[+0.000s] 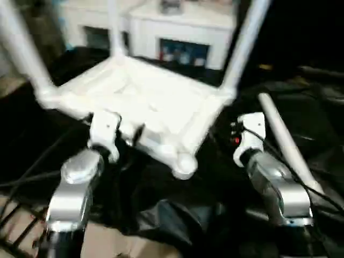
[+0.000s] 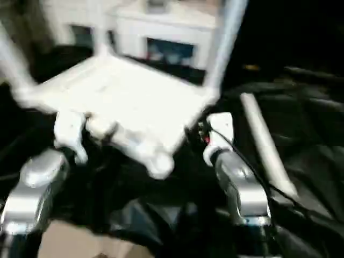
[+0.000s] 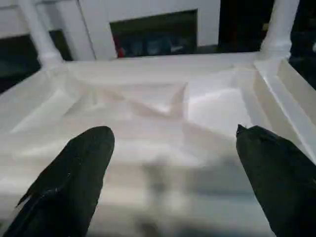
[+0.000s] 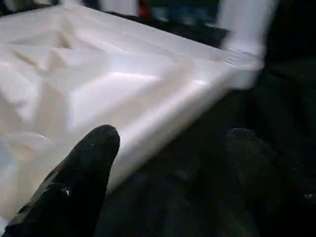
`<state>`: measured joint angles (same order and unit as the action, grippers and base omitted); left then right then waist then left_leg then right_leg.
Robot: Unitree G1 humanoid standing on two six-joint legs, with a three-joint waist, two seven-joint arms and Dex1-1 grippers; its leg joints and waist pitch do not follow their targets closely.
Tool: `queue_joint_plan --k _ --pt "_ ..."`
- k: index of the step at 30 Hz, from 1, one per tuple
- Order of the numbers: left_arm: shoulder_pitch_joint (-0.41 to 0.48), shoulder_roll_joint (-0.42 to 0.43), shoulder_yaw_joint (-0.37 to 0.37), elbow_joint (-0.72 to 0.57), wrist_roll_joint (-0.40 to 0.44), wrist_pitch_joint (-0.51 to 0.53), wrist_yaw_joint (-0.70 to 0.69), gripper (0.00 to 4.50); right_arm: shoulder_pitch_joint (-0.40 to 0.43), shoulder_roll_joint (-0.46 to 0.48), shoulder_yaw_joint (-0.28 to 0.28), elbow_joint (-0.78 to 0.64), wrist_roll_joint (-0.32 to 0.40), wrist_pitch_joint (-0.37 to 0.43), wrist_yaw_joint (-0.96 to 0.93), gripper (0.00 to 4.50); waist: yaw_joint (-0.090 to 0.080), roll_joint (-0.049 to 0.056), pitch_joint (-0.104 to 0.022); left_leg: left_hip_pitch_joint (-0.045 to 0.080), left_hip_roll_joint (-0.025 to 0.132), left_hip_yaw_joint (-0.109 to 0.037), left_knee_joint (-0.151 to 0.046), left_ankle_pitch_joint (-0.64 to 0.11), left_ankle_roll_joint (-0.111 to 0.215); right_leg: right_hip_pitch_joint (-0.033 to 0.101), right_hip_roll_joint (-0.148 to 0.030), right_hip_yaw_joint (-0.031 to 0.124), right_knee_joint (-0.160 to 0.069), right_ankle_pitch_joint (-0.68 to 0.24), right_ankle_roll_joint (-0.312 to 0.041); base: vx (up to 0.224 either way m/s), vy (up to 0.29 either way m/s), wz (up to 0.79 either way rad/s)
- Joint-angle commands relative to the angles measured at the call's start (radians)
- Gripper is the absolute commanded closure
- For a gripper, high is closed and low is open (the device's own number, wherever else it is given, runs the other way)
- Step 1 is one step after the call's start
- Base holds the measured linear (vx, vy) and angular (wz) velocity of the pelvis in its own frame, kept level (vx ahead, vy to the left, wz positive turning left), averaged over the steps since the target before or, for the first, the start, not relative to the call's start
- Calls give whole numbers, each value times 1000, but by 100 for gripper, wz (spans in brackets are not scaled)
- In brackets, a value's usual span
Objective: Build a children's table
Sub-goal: Move to table
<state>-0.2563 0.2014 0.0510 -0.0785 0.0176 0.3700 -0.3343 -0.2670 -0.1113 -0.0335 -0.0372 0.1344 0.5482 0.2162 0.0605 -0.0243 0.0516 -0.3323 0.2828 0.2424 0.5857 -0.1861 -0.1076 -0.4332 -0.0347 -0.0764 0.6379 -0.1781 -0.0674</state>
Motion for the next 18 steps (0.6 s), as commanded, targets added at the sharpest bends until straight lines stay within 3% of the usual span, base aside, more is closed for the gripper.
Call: queue_joint_plan --k 1,2,3,4,5,6,7,8,9,10,11,12,13,14,15,16,17,18 --pt "-21 -40 -25 24 0 7 15 4 -2 -2 -34 -11 2 9 -18 67 -7 30 -78 81 170 -38 -112 -70 131 -47 -57 -14 45 77 -124 4 -178 -56" --pt "-23 -43 -24 25 -4 7 14 4 -3 -1 -35 -11 4 7 -19 67 -12 -25 -88 51 -29 58 14 -245 184 -27 -5 30 -47 163 -196 4 -178 -56" --pt "-29 -55 -17 26 -20 19 20 4 -6 -4 -28 -10 -7 0 -26 67 14 -79 -94 -87 -177 19 158 -347 234 94 -66 76 -81 136 -184 30 -193 -48" --pt "-39 -60 -14 33 -19 30 36 4 -11 -7 -26 -4 -16 6 -37 67 41 -56 -95 -104 -174 -42 178 -211 170 90 -125 68 -97 -78 160 12 -168 -22" --pt "-44 -60 -12 39 -17 34 47 4 -14 -8 -24 -2 -20 12 -44 67 31 -52 -84 -134 -165 -80 150 -130 130 104 -143 94 -90 -106 458 12 -168 -22" --pt "-51 -62 -12 47 -15 28 57 4 -23 -6 -29 2 -24 37 -66 67 28 -47 -83 -130 -164 -93 142 -106 140 110 -158 97 -101 -100 518 -35 -130 -11" --pt "-55 -63 -12 55 -18 16 63 4 -36 -3 -39 4 -24 69 -88 67 28 -29 -78 -127 -167 -120 150 -82 208 110 -206 116 -128 -76 562 -57 -62 -16" --pt "-53 -58 -21 53 -14 20 57 4 -43 -5 -44 8 -19 87 -87 67 28 4 -63 -119 -132 -160 156 -84 248 104 -285 142 -168 -144 477 -57 -62 -16" --pt "-53 -52 -29 52 -6 33 53 4 -55 -8 -52 15 -7 98 -81 67 27 12 -60 -116 -118 -174 153 -101 252 108 -295 145 -182 -220 420 -83 -16 -24" --pt "-54 -48 -33 53 0 33 54 4 -66 -16 -57 25 -4 98 -75 67 22 22 -46 -92 -101 -176 130 -102 253 110 -267 59 -219 -468 351 -86 3 -36" --pt "-54 -48 -34 53 1 32 53 4 -70 -18 -60 29 -3 97 -73 67 18 59 -35 -81 -5 -196 56 -129 284 143 -188 -50 -202 -624 273 -86 3 -36" --pt "-54 -49 -28 53 -10 22 37 0 -97 -38 -71 61 -2 90 -67 67 54 96 -33 -131 160 -260 -83 -271 342 171 -129 -55 131 -443 153 45 103 -20" --pt "-51 -44 -29 47 -10 6 26 0 -114 -50 -79 83 -6 96 -73 38 64 69 -48 -110 20 -133 -94 -379 237 55 -38 -6 176 -261 51 71 47 25" --pt "-47 -31 -39 40 -9 1 7 0 -138 -66 -91 113 -8 104 -74 31 23 14 -61 -14 -31 -104 -58 -604 157 30 -62 43 94 -263 69 71 47 25" --pt "-44 -20 -47 35 -7 -1 -4 0 -155 -77 -99 133 -9 111 -74 31 24 14 -46 0 -63 -104 -38 -614 63 15 -107 74 44 -385 36 -45 -108 26" --pt "-42 -8 -56 33 -22 4 -21 0 -184 -95 -108 171 -14 116 -73 28 49 -7 -45 -32 -88 -120 91 -280 48 45 -248 140 -108 -621 28 -23 -77 -8" --pt "-41 -6 -57 33 -26 6 -24 0 -191 -99 -109 179 -15 116 -73 19 68 5 -52 -78 -74 -140 53 -29 71 107 -225 119 -81 -525 21 -23 -77 -8" --pt "-41 1 -60 32 -30 3 -28 0 -208 -112 -111 201 -16 118 -65 8 73 12 -52 -69 -66 -133 16 -9 65 98 -182 92 -76 -456 7 0 0 0"
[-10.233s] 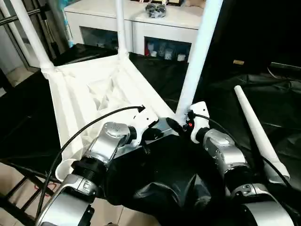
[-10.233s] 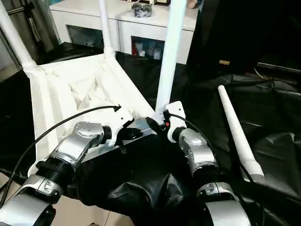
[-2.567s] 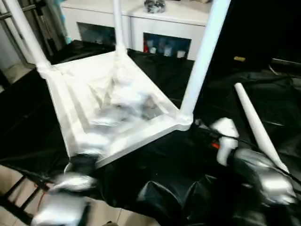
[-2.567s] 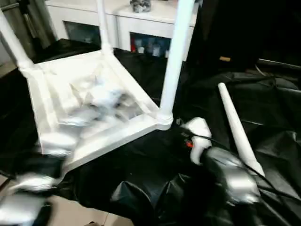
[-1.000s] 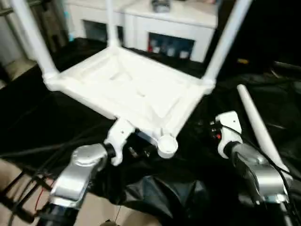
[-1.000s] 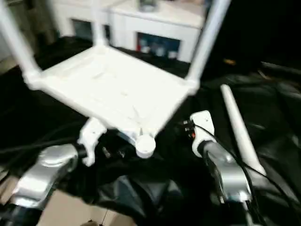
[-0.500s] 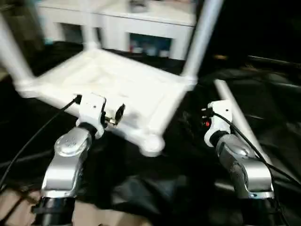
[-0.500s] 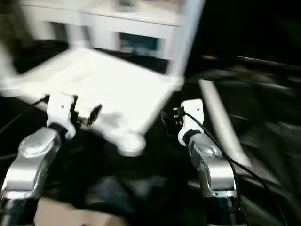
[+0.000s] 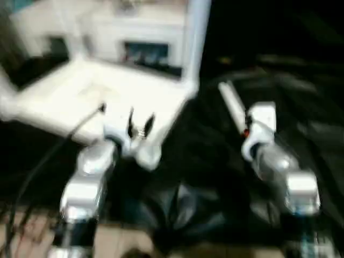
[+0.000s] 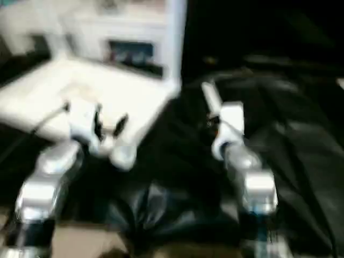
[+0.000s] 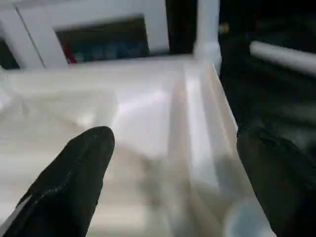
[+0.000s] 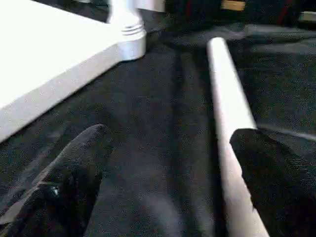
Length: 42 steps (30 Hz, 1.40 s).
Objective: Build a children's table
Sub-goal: Move to table, then pick table leg
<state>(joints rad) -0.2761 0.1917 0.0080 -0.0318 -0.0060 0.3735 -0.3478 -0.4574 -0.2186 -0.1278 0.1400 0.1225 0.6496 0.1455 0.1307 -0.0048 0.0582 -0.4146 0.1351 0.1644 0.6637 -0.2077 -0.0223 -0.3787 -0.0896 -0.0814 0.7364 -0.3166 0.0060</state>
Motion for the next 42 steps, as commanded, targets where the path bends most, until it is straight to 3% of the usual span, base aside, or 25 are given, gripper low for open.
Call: queue_joint_plan --k 1,2,4,6,7,9,10,12,13,20,23,25,29,34,38,40,42 --pt "-19 19 -17 -18 -16 -3 -27 0 -56 -41 0 82 -21 24 27 8 -9 8 -64 49 98 -44 -97 -68 -60 15 -64 65 -149 -167 -109 -58 29 2" --pt "-18 21 -16 -20 -22 -1 -32 0 -69 -53 6 104 -28 25 34 8 -27 13 -70 48 106 -49 -119 -119 -83 30 -57 55 -134 -37 -147 -58 29 2" --pt "-16 25 -9 -30 -50 21 -63 0 -105 -75 14 166 -33 24 48 8 -39 15 -69 45 106 -46 -133 -159 -87 37 -66 54 -142 59 -181 0 0 0" --pt "-4 45 -16 -64 -92 56 -129 0 -164 -99 27 270 -44 11 62 8 -43 10 -65 46 101 -36 -135 -203 -86 39 -76 58 -155 43 -197 0 0 0" --pt "6 66 -29 -93 -117 68 -181 0 -214 -116 36 361 -57 -1 66 8 -50 -1 -65 38 97 -34 -135 -201 -77 47 -84 60 -161 13 -212 0 0 0" --pt "10 76 -35 -103 -125 70 -197 0 -235 -122 40 400 -64 -2 67 8 -51 3 -63 33 95 -29 -129 -184 -63 46 -88 61 -166 -19 -226 0 0 0" --pt "13 97 -45 -118 -133 59 -225 0 -279 -135 53 491 -91 -13 52 8 -50 -4 -61 35 97 -26 -128 -182 -52 44 -88 63 -168 -37 -226 0 0 0" --pt "12 106 -45 -123 -136 59 -231 0 -301 -139 58 536 -101 -14 45 8 -52 -2 -62 35 97 -22 -125 -165 -40 44 -86 64 -169 -28 -229 0 0 0" --pt "9 127 -42 -134 -145 47 -252 0 -341 -143 55 622 -95 -19 65 8 -52 -7 -64 36 96 -21 -123 -147 -29 45 -85 63 -166 -7 -237 0 0 0" --pt "20 194 -66 -203 -207 111 -368 0 -415 -140 87 810 -62 120 243 8 -48 1 -68 37 100 -16 -116 -87 16 46 -79 60 -152 96 -283 0 0 0" --pt "24 207 -74 -227 -235 138 -395 0 -434 -144 93 869 -79 135 252 8 -45 0 -65 42 104 -12 -121 -117 -5 43 -78 60 -153 65 -287 0 0 0" --pt "27 216 -77 -245 -260 158 -413 0 -450 -144 86 909 -85 132 245 33 -42 0 -63 43 104 -10 -122 -149 -23 41 -84 62 -157 16 -290 0 0 0" --pt "26 237 -77 -271 -296 193 -439 0 -473 -149 91 958 -91 126 250 58 -41 1 -60 46 107 -6 -126 -197 -58 37 -82 64 -162 -55 -262 0 0 0" --pt "23 276 -85 -278 -310 225 -480 0 -488 -154 92 1002 -95 117 263 102 -42 4 -61 47 107 -4 -126 -191 -67 34 -79 65 -160 -43 -253 0 0 0" --pt "9 288 -96 -260 -304 216 -477 0 -493 -158 80 1029 -92 104 256 130 -42 15 -62 47 107 -5 -127 -196 -77 34 -78 64 -157 -14 -257 0 0 0" --pt "4 288 -100 -250 -297 217 -472 0 -493 -161 66 1034 -84 98 244 166 -43 14 -62 47 107 -5 -128 -210 -81 35 -78 65 -158 -19 -260 0 0 0" --pt "1 287 -107 -239 -291 215 -469 0 -491 -165 50 1034 -73 91 233 170 -43 12 -62 48 108 -5 -128 -217 -83 35 -79 66 -159 -24 -258 0 0 0"
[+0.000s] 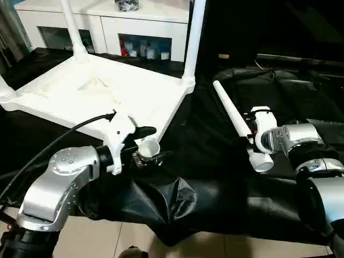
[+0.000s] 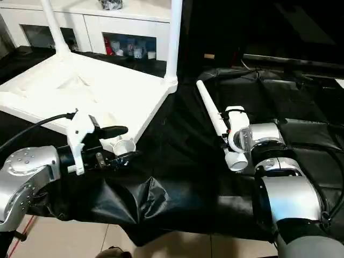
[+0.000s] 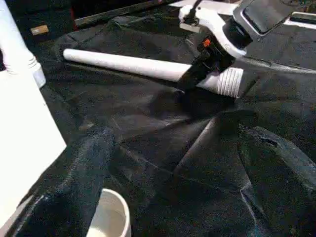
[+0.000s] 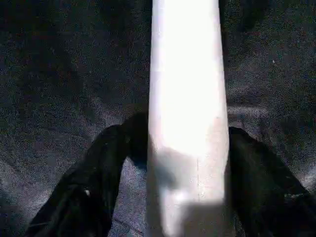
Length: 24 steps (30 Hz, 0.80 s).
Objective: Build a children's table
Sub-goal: Pick table leg
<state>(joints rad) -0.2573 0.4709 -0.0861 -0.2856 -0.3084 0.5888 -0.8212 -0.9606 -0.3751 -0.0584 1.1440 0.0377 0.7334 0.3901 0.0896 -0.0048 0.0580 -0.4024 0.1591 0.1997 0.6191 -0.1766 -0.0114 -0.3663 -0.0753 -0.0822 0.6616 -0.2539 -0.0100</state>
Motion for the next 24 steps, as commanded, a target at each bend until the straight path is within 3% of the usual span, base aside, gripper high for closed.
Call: queue_joint_plan --k 1,3,4,5,7,9,10,12,13,14,15,16,19,20,21,24 --pt "-19 9 -17 21 15 -5 3 0 14 -11 -26 30 16 3 -15 178 -2 15 -62 36 83 -40 -83 -248 -96 22 -93 66 -84 -84 -241 0 0 0" --pt "-22 1 -31 45 26 -22 4 0 22 -20 -33 22 25 6 -5 210 -2 16 -62 37 82 -40 -84 -254 -95 21 -90 66 -86 -84 -240 0 0 0" --pt "-23 -6 -33 57 32 -31 11 0 27 -22 -41 16 32 7 -4 210 0 21 -62 36 82 -41 -82 -254 -96 22 -93 67 -85 -80 -240 0 0 0" --pt "-24 -11 -35 64 34 -37 15 0 30 -23 -47 15 37 7 -4 215 -2 17 -63 35 83 -40 -83 -251 -94 24 -92 67 -85 -70 -239 0 0 0" --pt "-53 -66 -20 119 42 -75 70 0 57 -29 -105 -15 82 6 -21 235 0 26 -63 38 83 -41 -82 -251 -97 23 -91 67 -86 -45 -242 0 0 0" --pt "-75 -96 -5 146 39 -85 102 0 75 -30 -132 -40 104 -1 -19 249 1 20 -66 34 82 -42 -84 -241 -92 30 -92 66 -83 -14 -246 0 0 0" --pt "-123 -140 13 190 35 -96 145 0 119 -29 -178 -109 147 -1 2 253 1 25 -66 35 82 -42 -82 -241 -88 30 -91 65 -84 -7 -244 0 0 0" --pt "-134 -147 16 200 35 -101 152 0 128 -28 -188 -124 157 1 5 258 1 20 -67 35 81 -43 -82 -243 -79 35 -93 66 -87 -8 -241 0 0 0" --pt "-159 -166 24 224 34 -97 176 0 160 -22 -210 -173 182 -21 23 263 2 23 -68 33 80 -43 -81 -236 -72 34 -94 64 -87 -11 -245 0 0 0" --pt "-164 -170 25 229 35 -98 180 0 165 -21 -214 -182 187 -24 26 263 1 18 -67 30 81 -44 -80 -230 -63 37 -98 65 -89 -18 -244 0 0 0" --pt "-210 -204 34 278 35 -98 215 0 237 1 -260 -292 249 -76 81 263 -1 28 -66 27 78 -45 -80 -228 -58 39 -95 65 -89 -23 -239 0 0 0" --pt "-230 -218 35 298 33 -94 225 0 278 16 -282 -358 284 -118 122 264 4 22 -69 34 81 -42 -76 -234 -48 35 -100 69 -96 -23 -221 0 0 0" --pt "-268 -255 40 330 10 -78 230 0 374 54 -299 -524 353 -200 230 264 7 19 -73 26 84 -45 -75 -181 -7 40 -102 65 -92 18 -224 0 0 0" --pt "-298 -287 47 348 -27 -42 225 0 448 87 -304 -665 421 -219 324 264 7 20 -71 25 81 -42 -73 -165 14 40 -99 65 -93 39 -230 0 0 0" --pt "-316 -311 58 356 -65 4 224 0 488 103 -301 -743 468 -206 386 264 12 23 -74 28 86 -43 -71 -163 23 38 -103 66 -91 52 -233 0 0 0" --pt "-343 -344 76 374 -119 74 223 0 531 119 -291 -823 526 -176 465 265 12 15 -75 21 86 -45 -71 -109 71 40 -101 59 -85 77 -267 0 0 0"
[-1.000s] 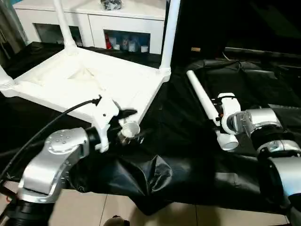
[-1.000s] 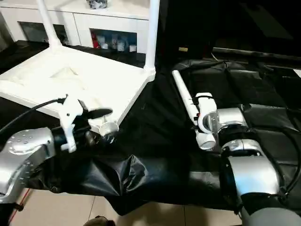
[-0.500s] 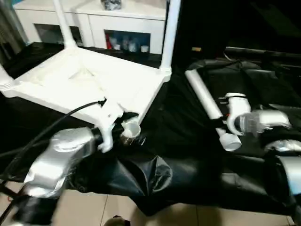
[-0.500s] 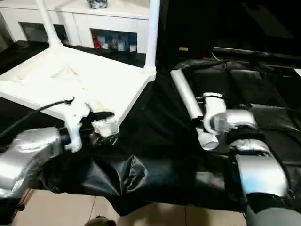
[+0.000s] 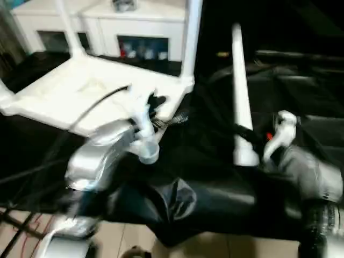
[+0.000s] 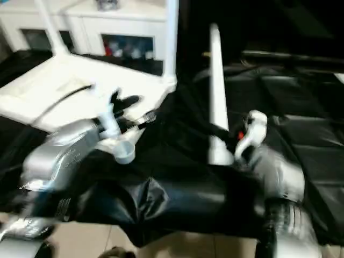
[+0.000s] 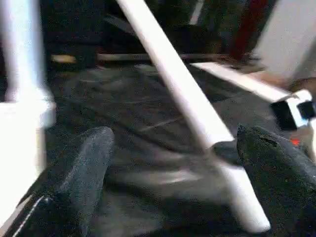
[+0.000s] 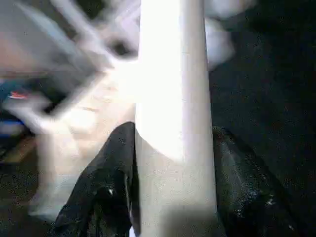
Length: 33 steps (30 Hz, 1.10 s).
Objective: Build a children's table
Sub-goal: Pick table leg
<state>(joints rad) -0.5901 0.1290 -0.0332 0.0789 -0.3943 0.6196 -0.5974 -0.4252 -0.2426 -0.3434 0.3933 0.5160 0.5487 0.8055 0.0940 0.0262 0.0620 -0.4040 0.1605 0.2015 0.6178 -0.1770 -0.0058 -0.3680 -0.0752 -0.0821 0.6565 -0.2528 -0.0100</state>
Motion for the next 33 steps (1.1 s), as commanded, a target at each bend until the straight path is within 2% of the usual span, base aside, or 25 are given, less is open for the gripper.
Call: queue_joint_plan --k 1,2,3,4,5,6,7,8,9,13,15,17,20,22,25,26,27,29,30,31,33 --pt "-10 -2 23 9 -33 43 0 0 -5 -13 -5 -72 48 8 50 265 10 -10 -77 25 83 -44 -66 -100 69 38 -102 60 -83 59 -274 0 0 0" --pt "-27 -23 38 23 -69 81 0 0 16 -7 9 -110 74 26 86 265 8 -11 -74 22 83 -45 -68 -102 70 39 -102 60 -85 42 -272 0 0 0" --pt "-27 -23 38 23 -69 81 0 0 16 -7 9 -110 74 26 86 265 10 -10 -72 26 82 -42 -67 -114 66 38 -100 60 -90 8 -267 0 0 0" --pt "-45 -43 56 42 -101 108 4 0 33 -4 29 -143 92 45 109 265 7 -21 -72 25 82 -42 -69 -111 67 40 -100 60 -93 -10 -261 0 0 0" --pt "-45 -43 56 42 -101 108 4 0 33 -4 29 -143 92 45 109 265 13 -14 -73 26 83 -44 -68 -104 67 38 -102 61 -93 -17 -256 0 0 0" --pt "-62 -61 72 60 -128 125 6 0 46 -1 48 -173 108 61 127 265 12 -17 -73 26 84 -44 -69 -101 67 38 -101 59 -93 -20 -254 0 0 0" --pt "-62 -61 72 60 -128 125 6 0 46 -1 48 -173 108 61 127 265 15 -15 -73 27 83 -44 -68 -96 64 37 -102 60 -93 -22 -252 0 0 0" --pt "-78 -80 86 80 -148 134 10 0 59 2 77 -201 111 66 139 265 17 -15 -72 26 84 -44 -69 -93 64 36 -102 60 -94 -22 -250 0 0 0" --pt "-87 -93 89 91 -159 142 8 0 65 1 108 -219 107 68 152 265 17 -20 -72 26 85 -44 -69 -92 64 37 -103 60 -95 -21 -249 0 0 0" --pt "-98 -115 94 101 -178 158 9 0 81 4 152 -259 95 69 171 265 23 -17 -74 26 87 -47 -70 -72 65 38 -105 60 -91 5 -238 0 0 0" --pt "-103 -129 105 99 -202 168 13 0 78 3 168 -263 86 70 178 265 23 -24 -74 25 86 -45 -69 -56 74 38 -105 60 -89 26 -238 0 0 0" --pt "-106 -139 110 96 -215 179 18 0 71 1 184 -269 82 75 186 265 24 -23 -74 25 85 -44 -67 -56 72 38 -107 59 -89 28 -247 0 0 0" --pt "-110 -149 113 104 -217 194 35 0 60 -5 208 -278 75 78 192 265 24 -24 -71 25 86 -44 -69 -73 71 38 -107 60 -94 -1 -236 0 0 0" --pt "-122 -162 139 136 -206 177 79 37 48 -10 240 -276 41 59 177 265 23 -26 -70 25 86 -45 -71 -76 65 38 -106 61 -95 -13 -227 0 0 0" --pt "-129 -168 152 148 -204 166 97 39 44 -12 253 -274 27 49 167 265 22 -26 -71 25 87 -46 -70 -73 58 39 -107 61 -94 -11 -221 0 0 0" --pt "-142 -177 178 162 -207 155 133 60 34 -12 275 -268 -8 29 137 265 22 -29 -72 24 86 -46 -70 -61 59 39 -106 61 -92 2 -223 0 0 0" --pt "-142 -177 178 162 -207 155 133 82 34 -12 275 -268 -8 29 137 265 22 -27 -72 25 85 -46 -69 -60 59 38 -106 60 -93 5 -223 0 0 0" --pt "-160 -193 217 172 -212 146 200 82 16 -10 314 -259 -71 7 83 265 20 -29 -73 25 85 -46 -68 -52 59 38 -105 60 -90 18 -225 0 0 0" --pt "-160 -193 217 172 -212 146 200 89 16 -10 314 -259 -71 7 83 265 18 -31 -71 24 83 -45 -68 -50 62 39 -105 61 -91 20 -224 0 0 0" --pt "-177 -209 248 183 -207 141 275 120 -7 0 359 -260 -127 -4 28 265 19 -32 -72 25 86 -45 -68 -49 62 39 -106 61 -90 20 -224 0 0 0" --pt "-184 -212 255 190 -201 138 300 126 -15 5 371 -261 -141 -7 12 265 16 -31 -72 26 86 -46 -68 -45 62 37 -104 61 -89 33 -227 0 0 0"
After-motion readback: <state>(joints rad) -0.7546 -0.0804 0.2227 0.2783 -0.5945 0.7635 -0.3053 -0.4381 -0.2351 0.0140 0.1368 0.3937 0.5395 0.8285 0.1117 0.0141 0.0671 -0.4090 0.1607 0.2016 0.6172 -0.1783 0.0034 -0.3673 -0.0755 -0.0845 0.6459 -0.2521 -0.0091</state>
